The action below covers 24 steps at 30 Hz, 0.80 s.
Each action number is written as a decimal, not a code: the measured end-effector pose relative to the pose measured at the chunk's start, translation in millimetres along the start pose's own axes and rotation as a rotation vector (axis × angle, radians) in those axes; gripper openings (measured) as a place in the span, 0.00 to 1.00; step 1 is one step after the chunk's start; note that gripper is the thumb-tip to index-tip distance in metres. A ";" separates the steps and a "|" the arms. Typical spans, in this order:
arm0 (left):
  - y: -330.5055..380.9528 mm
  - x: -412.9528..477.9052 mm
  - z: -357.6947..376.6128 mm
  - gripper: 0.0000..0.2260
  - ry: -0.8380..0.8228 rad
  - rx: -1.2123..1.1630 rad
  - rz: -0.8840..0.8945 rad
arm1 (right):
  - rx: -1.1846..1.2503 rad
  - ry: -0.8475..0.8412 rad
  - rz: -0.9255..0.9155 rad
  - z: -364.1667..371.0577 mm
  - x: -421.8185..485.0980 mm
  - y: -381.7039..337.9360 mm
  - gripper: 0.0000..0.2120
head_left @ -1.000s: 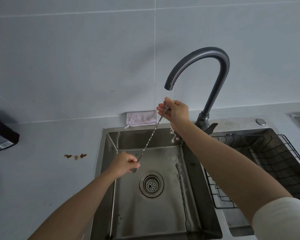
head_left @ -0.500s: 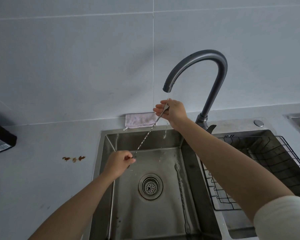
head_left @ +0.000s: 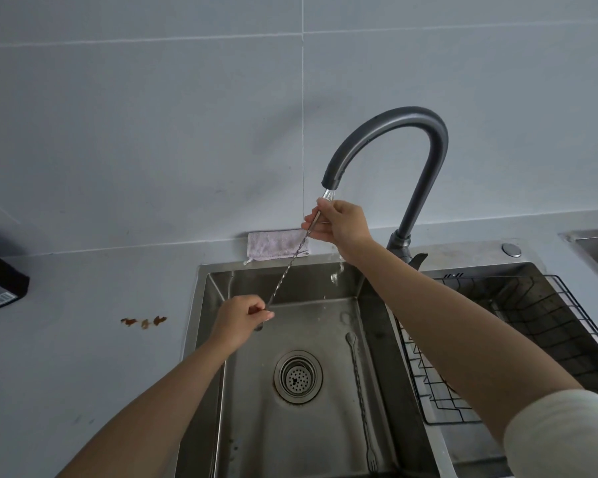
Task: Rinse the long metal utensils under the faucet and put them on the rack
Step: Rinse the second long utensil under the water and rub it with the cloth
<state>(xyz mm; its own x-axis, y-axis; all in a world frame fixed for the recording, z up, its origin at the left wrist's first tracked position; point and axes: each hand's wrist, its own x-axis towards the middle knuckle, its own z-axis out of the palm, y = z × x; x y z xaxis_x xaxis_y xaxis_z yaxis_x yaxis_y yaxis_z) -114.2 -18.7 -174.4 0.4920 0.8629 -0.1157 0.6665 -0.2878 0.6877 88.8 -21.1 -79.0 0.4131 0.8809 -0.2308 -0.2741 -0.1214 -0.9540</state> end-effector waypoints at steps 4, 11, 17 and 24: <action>10.3 0.3 3.7 0.18 -0.015 -0.044 0.034 | -0.069 0.018 -0.007 1.1 -0.3 0.6 0.16; 21.4 5.9 12.7 0.15 0.011 -0.056 0.048 | -0.061 0.037 -0.097 -4.2 -0.6 -3.9 0.05; 29.7 12.9 18.7 0.15 -0.006 -0.087 0.051 | -0.228 0.111 -0.055 -1.2 1.9 -2.3 0.18; 36.5 21.1 14.9 0.18 0.030 -0.089 0.071 | -0.331 0.106 -0.105 1.4 7.2 -1.9 0.04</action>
<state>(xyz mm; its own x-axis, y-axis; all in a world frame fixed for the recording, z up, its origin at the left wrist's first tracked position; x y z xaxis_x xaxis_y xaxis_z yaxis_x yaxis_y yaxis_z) -71.2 -17.2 -162.4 0.5182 0.8541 -0.0434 0.5776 -0.3121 0.7543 91.0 -13.9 -78.6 0.5169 0.8461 -0.1299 0.0635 -0.1893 -0.9799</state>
